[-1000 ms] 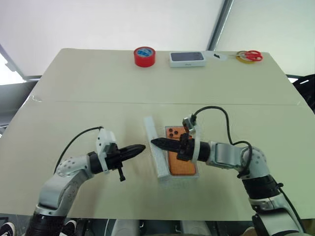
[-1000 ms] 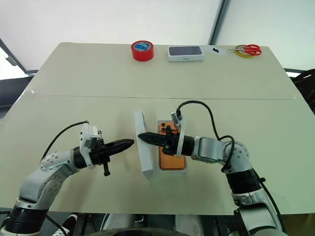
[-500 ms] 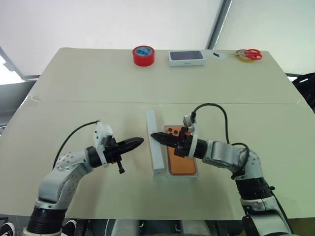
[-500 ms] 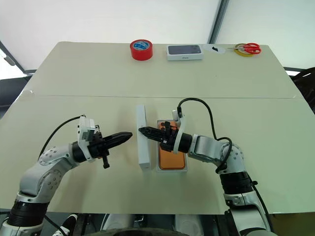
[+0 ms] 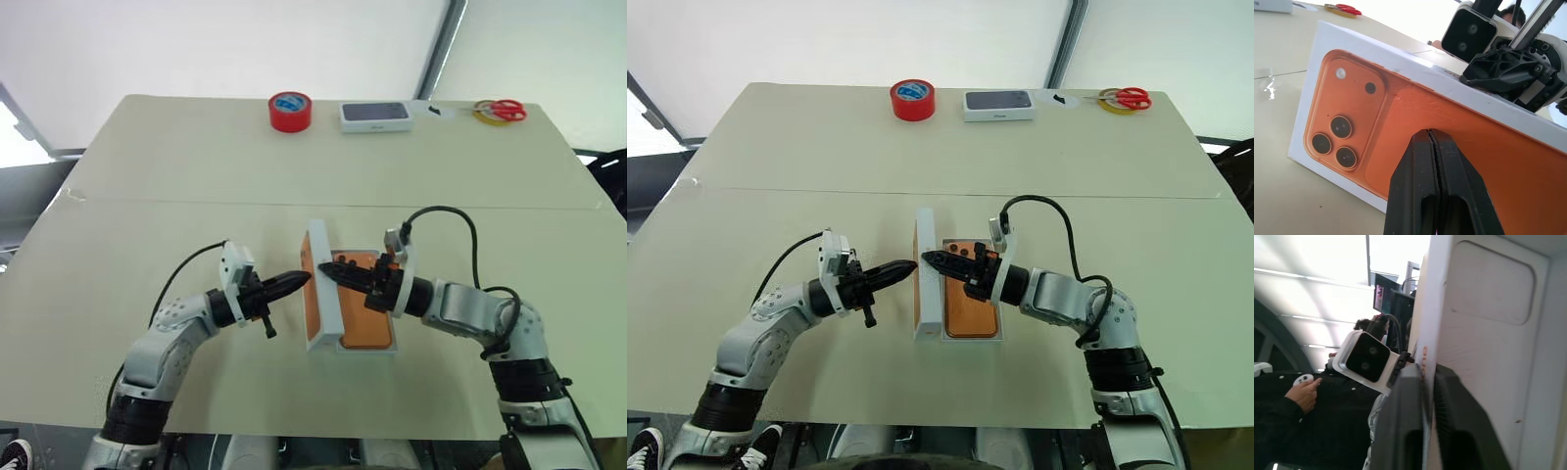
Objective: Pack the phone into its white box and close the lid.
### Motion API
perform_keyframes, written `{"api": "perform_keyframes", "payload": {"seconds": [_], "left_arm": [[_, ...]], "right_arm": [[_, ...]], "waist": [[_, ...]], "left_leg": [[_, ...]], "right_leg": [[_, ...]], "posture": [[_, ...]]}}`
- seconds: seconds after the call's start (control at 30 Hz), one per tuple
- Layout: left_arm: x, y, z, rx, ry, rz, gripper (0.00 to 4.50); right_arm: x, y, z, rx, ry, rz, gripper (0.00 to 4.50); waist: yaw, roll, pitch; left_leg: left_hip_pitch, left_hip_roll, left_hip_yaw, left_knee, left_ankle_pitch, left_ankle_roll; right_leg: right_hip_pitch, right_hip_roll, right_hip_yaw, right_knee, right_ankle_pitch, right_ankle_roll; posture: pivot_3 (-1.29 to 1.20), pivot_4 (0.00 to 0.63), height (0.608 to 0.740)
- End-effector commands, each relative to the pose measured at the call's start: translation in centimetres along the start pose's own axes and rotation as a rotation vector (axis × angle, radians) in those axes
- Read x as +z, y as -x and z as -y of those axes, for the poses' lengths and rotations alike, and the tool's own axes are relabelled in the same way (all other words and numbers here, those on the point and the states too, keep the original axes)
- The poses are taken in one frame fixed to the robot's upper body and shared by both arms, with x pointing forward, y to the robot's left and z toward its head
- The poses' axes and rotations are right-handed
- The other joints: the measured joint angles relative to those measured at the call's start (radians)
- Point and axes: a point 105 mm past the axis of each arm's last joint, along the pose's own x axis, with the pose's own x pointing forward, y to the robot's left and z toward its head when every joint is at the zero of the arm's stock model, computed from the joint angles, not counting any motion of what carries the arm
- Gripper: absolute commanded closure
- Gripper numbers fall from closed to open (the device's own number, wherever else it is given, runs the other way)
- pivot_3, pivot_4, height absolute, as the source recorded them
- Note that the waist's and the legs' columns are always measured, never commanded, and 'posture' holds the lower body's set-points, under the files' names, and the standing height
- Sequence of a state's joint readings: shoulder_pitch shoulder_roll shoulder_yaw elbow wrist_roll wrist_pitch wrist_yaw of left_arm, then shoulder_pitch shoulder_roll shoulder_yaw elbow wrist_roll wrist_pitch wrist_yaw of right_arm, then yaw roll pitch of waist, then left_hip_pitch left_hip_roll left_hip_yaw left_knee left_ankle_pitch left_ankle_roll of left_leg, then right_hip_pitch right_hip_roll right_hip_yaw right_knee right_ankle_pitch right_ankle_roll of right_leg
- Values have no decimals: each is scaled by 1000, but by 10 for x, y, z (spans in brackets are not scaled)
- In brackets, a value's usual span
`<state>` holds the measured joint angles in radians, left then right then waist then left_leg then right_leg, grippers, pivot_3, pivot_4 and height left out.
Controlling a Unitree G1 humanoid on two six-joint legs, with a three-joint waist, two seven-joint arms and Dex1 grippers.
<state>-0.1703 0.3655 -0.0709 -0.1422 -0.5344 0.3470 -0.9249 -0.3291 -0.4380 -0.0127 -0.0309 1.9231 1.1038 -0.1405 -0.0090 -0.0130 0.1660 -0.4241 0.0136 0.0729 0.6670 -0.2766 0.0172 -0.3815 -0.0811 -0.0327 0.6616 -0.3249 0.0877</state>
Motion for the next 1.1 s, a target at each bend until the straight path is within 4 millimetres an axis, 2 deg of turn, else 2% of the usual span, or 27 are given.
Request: {"api": "perform_keyframes", "payload": {"seconds": [0.03,0.07,0.17,0.27,0.33,0.43,0.5,0.57,0.63,0.7,0.8,0.93,1.1], "left_arm": [[-2,-14,7,-54,-8,0,4500],[-2,-17,8,-59,-3,3,4500],[-3,-24,9,-71,1,9,4500],[-4,-30,9,-77,5,11,4500],[-4,-29,9,-77,0,7,4500],[-3,-19,7,-64,-3,-8,4500],[-1,-9,3,-49,-5,-17,4500],[0,0,-2,-24,-34,-33,4500],[2,9,-8,0,-58,-54,4500],[6,16,-18,43,-67,-62,4500],[7,21,-31,96,-84,-77,4500],[-14,12,-26,39,-63,-166,4500],[-29,0,-20,-7,-12,-194,4500]], "right_arm": [[5,10,5,-30,46,5,2037],[11,16,5,-48,80,20,1506],[27,36,8,-91,150,50,1506],[47,69,24,-227,272,85,1506],[54,81,26,-262,326,91,1506],[68,90,25,-287,403,136,1506],[76,88,25,-328,532,166,1506],[75,82,25,-340,635,152,1506],[75,78,23,-330,716,178,2007],[66,72,21,-317,845,133,2698],[50,68,23,-310,1004,53,4349],[36,68,27,-292,1110,-44,4433],[33,65,20,-216,1081,-31,4433]], "waist": [[0,0,0],[0,0,0],[-1,0,0],[0,0,0],[-1,0,0],[-6,0,0],[-6,0,0],[-4,0,0],[-3,0,0],[3,1,0],[7,0,0],[12,1,0],[17,0,0]], "left_leg": [[0,0,0,0,0,0],[0,0,0,0,0,0],[0,0,0,0,0,0],[-1,0,0,0,0,0],[-1,0,0,0,0,0],[-1,1,0,0,0,0],[0,2,0,-1,0,0],[0,2,0,-1,0,0],[-1,2,0,-1,0,0],[-1,1,0,-1,0,0],[-1,1,0,0,0,0],[-1,0,0,0,0,0],[0,0,0,1,0,-1]], "right_leg": [[0,0,0,0,0,0],[0,0,0,0,0,0],[0,0,0,0,0,0],[-1,0,0,0,0,0],[-1,1,0,0,0,0],[-1,2,0,0,0,0],[-1,2,0,0,0,0],[-2,3,0,0,0,0],[-2,2,0,0,0,0],[-2,2,0,0,0,0],[-2,1,0,0,0,0],[-2,1,0,1,0,0],[-1,1,0,1,0,0]], "posture": [[0,150,730],[0,150,730],[0,150,730],[0,150,730],[0,150,730],[0,150,730],[0,150,730],[0,150,730],[0,150,730],[0,150,730],[0,150,730],[0,150,730],[0,150,730]]}}
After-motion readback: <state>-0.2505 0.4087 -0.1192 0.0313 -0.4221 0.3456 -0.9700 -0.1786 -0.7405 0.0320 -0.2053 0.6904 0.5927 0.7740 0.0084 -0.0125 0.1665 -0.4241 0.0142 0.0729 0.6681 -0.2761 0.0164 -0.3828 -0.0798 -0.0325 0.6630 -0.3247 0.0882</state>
